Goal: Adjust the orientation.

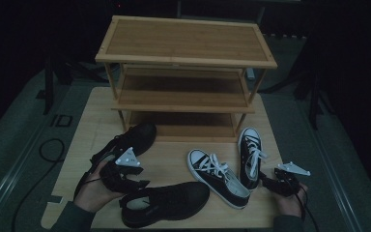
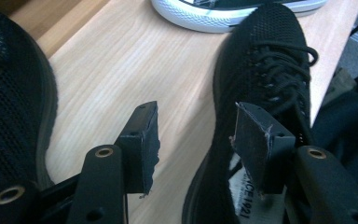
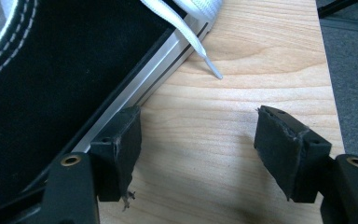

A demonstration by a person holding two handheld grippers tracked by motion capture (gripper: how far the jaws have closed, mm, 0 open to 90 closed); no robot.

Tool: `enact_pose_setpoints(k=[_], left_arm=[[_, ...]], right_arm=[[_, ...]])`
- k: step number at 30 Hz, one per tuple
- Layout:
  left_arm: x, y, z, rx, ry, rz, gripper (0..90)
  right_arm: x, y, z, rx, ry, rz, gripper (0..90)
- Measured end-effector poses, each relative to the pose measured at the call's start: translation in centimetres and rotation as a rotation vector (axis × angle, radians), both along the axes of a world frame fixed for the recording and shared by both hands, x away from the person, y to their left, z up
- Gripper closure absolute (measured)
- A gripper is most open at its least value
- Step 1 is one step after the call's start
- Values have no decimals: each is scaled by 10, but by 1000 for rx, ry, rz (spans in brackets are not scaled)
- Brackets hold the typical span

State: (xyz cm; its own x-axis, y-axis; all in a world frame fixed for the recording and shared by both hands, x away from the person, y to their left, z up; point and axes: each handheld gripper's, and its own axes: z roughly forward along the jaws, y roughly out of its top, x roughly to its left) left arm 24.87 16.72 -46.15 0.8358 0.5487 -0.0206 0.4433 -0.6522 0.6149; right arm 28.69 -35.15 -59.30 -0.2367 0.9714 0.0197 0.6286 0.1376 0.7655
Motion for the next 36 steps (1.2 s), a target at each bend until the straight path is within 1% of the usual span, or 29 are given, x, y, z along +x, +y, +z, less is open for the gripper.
enact_pose_setpoints(k=[7,8,9,12,13,15,16,18,20,21,22,24,25,26,27,29,34,36], left_arm=[[-5,-2,-2,15,13,-28,527],[-6,-4,-4,27,22,-45,536],[-6,-4,-4,27,22,-45,541],[-7,-9,-8,53,37,-71,563],[-7,-9,-8,53,37,-71,566],[-6,-9,-8,43,52,-80,591],[-6,-10,-8,46,55,-89,600],[-7,-11,-8,65,53,-108,608],[-9,-12,-9,72,56,-114,608],[-10,-13,-9,83,56,-123,608],[-10,-13,-10,85,59,-126,608],[-9,-16,-12,103,60,-125,614],[-9,-16,-12,103,60,-125,621],[-7,-20,-15,129,64,-130,631],[-7,-20,-15,129,64,-130,635],[-3,-30,-19,176,60,-141,648],[4,-45,-23,247,55,-165,669],[7,-51,-25,277,56,-181,679]], right_arm=[[0,0,0,0,0,0,315],[0,0,0,0,0,0,315],[0,0,0,0,0,0,315],[0,0,0,0,0,0,315],[0,0,0,0,0,0,315],[0,0,0,0,0,0,315],[0,0,0,0,0,0,315],[0,0,0,0,0,0,315],[0,0,0,0,0,0,315],[0,0,0,-1,0,0,315],[0,0,0,0,0,0,315],[0,0,0,-1,0,0,315],[0,0,0,0,0,0,315],[0,0,0,0,0,0,315],[0,0,0,0,0,0,315],[0,0,0,-1,0,0,315],[0,0,0,0,0,0,315],[0,0,0,0,0,0,315]])
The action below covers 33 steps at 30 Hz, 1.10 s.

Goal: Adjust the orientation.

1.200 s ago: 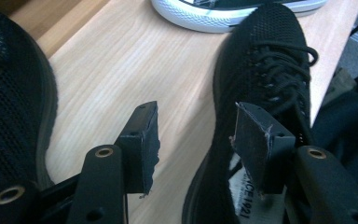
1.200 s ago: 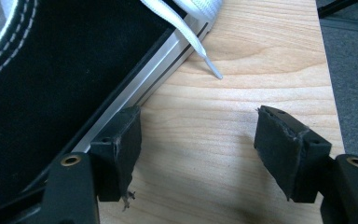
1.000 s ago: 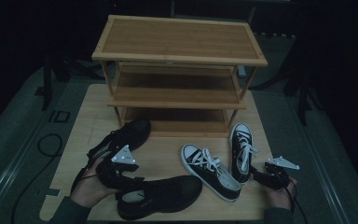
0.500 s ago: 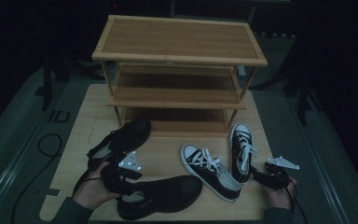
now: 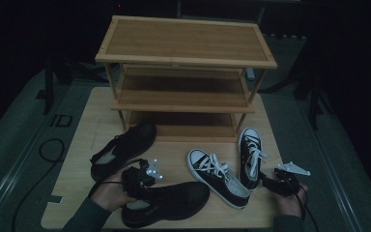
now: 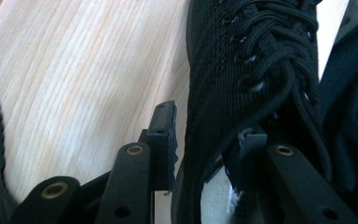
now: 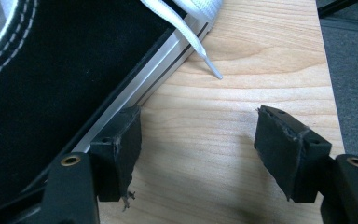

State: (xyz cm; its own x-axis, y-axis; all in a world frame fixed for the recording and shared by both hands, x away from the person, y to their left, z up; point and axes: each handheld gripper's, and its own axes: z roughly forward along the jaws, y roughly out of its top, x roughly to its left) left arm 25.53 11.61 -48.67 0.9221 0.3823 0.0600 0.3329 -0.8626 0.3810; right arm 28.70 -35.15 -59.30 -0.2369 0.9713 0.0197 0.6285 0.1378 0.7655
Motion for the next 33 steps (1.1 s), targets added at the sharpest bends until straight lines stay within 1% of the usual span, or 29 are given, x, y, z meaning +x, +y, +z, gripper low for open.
enact_pose_setpoints(k=[1,3,5,6,7,9,10,13,14,16,18,22,27,31,33], left_arm=[[1,-4,-3,25,1,-6,683],[4,-8,-8,54,8,-15,705],[5,-12,-12,74,17,-26,746],[5,-12,-11,74,13,-30,787],[4,-12,-10,80,-1,-35,811],[4,-12,-10,83,-4,-37,866],[3,-11,-10,75,-5,-39,875],[3,-10,-10,73,-2,-47,880],[2,-7,-10,62,7,-46,880],[2,-3,-10,58,12,-49,880],[1,1,-9,49,15,-40,880],[0,14,-7,41,10,-5,881],[2,28,-6,25,4,54,881],[6,36,-5,18,-5,94,881],[8,39,-5,2,-9,119,881]], right_arm=[[0,0,0,0,0,0,315],[0,0,0,0,0,0,315],[0,0,0,0,0,0,315],[0,0,0,0,0,0,315],[0,0,0,0,0,0,315],[0,0,0,0,0,0,315],[0,0,0,1,0,0,315],[0,0,0,0,0,0,315],[0,0,0,0,0,0,315],[0,0,0,1,0,0,315],[0,0,0,1,0,1,314],[0,0,0,0,0,0,315],[0,0,0,0,0,0,315],[0,0,0,0,0,0,315],[0,0,0,-1,0,1,315]])
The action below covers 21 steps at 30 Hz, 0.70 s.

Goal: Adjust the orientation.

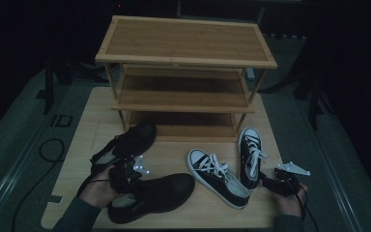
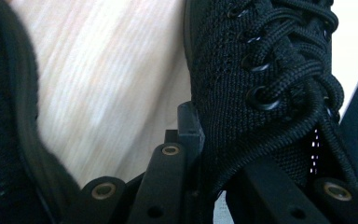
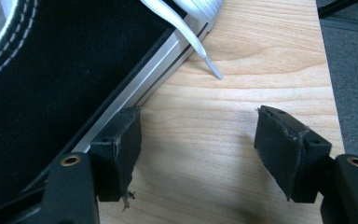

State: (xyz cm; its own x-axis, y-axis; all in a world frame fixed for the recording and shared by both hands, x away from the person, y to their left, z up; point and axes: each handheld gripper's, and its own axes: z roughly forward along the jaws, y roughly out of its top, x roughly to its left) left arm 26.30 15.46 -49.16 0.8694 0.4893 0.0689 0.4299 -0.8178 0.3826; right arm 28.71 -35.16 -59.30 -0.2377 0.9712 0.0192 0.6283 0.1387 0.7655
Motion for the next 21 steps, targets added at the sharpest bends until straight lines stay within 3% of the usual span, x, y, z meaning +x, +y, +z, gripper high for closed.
enact_pose_setpoints(k=[10,12,14,16,21], left_arm=[[13,11,0,-34,-17,115,880],[21,16,0,-46,-24,174,880],[23,17,0,-49,-27,190,880],[33,21,0,-74,-42,260,880],[45,23,1,-83,-56,309,880]], right_arm=[[0,0,0,0,0,-1,315],[0,0,0,0,0,-1,315],[0,0,0,0,0,0,315],[0,0,0,0,0,0,315],[0,0,0,0,0,0,315]])
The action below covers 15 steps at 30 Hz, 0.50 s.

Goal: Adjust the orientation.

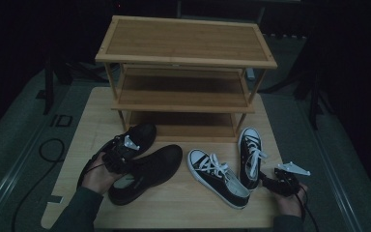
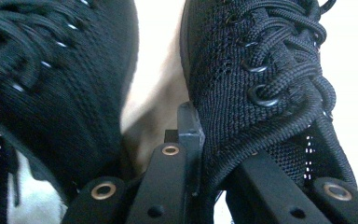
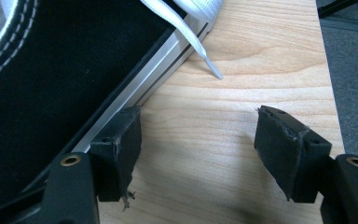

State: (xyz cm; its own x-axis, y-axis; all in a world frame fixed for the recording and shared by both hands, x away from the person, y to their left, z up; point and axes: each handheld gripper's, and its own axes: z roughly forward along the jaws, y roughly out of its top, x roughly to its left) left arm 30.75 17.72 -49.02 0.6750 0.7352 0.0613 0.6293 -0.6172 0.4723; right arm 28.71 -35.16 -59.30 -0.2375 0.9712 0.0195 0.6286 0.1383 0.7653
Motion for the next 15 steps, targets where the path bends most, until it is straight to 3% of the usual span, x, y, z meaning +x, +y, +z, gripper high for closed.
enact_pose_setpoints(k=[7,15], left_arm=[[15,2,0,-7,-5,68,881],[17,12,-4,-37,-2,158,881]], right_arm=[[0,0,0,1,0,0,315],[0,0,0,0,0,1,315]])
